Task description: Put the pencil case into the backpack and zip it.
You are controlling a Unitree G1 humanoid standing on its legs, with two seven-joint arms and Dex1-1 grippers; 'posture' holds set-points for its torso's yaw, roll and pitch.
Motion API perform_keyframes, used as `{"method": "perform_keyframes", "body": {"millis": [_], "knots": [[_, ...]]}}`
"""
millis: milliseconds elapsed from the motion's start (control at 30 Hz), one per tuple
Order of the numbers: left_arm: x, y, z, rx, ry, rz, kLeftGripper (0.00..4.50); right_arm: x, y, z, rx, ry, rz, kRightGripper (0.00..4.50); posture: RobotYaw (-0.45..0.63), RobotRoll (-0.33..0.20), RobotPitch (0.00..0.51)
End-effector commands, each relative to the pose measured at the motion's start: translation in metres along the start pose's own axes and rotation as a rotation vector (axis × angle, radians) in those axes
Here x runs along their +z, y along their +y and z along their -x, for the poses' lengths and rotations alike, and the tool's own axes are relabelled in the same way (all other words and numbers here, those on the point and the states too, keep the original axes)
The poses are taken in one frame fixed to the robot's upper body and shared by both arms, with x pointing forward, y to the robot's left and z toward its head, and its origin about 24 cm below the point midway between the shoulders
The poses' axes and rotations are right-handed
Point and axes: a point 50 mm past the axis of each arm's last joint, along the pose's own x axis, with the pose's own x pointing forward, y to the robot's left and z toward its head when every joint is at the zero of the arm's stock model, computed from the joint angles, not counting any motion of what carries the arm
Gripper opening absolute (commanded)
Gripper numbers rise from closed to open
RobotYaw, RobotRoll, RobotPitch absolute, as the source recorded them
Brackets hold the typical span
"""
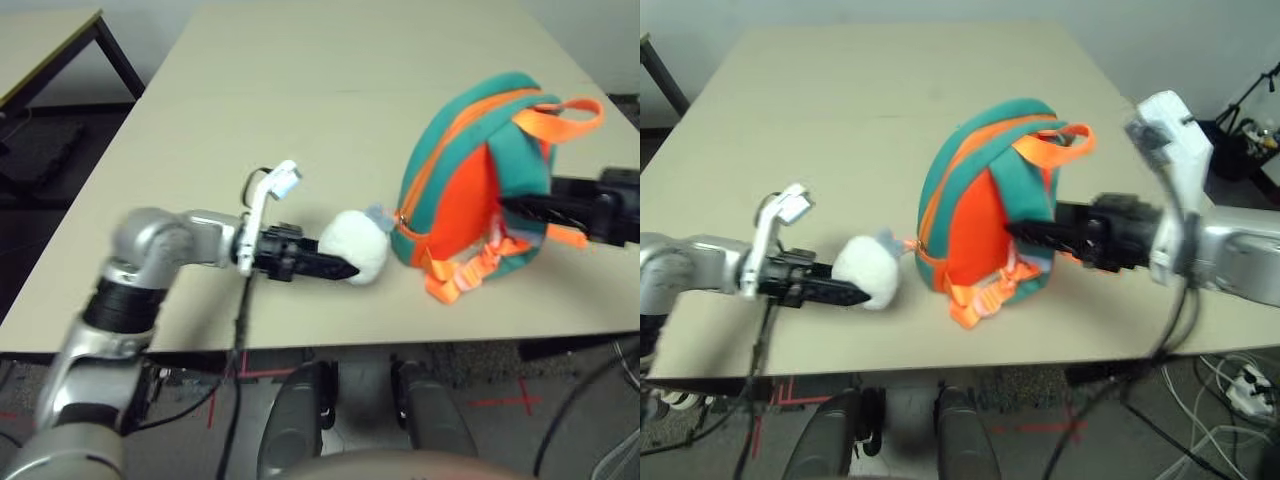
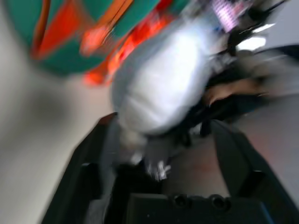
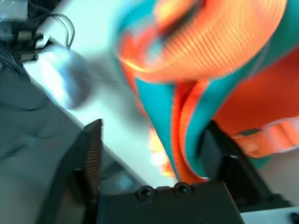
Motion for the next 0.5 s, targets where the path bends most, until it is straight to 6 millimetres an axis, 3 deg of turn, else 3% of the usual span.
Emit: {"method": "perform_keyframes", "body": {"millis": [33,100,200,300,400,500], "knots": [[0.018,0.016,0.031,0.202,-0.264,0.001,4.5,0.016,-0.005,0.031,-0.063,-0.154,-0.022,4.48,0.09,0.0,0.186],[0.026,0.044,0.055,0.52,-0.453,-0.021,4.5,0.023,-0.024,0.047,-0.207,-0.271,-0.043,4.48,0.09,0.0,0.185],[0.016,0.087,0.087,0.983,-0.609,-0.027,4.5,0.027,-0.063,0.054,-0.451,-0.393,-0.056,4.48,0.1,0.0,0.185],[-0.004,0.112,0.098,1.27,-0.596,-0.131,4.5,0.025,-0.09,0.042,-0.558,-0.468,-0.071,4.48,0.11,0.0,0.187],[-0.016,0.126,0.101,1.433,-0.67,-0.181,4.5,0.023,-0.112,0.028,-0.656,-0.518,-0.044,4.48,0.11,0.0,0.19],[-0.036,0.14,0.101,1.619,-0.649,-0.269,4.5,0.008,-0.136,-0.004,-0.765,-0.545,-0.012,4.48,0.12,0.0,0.193]]}}
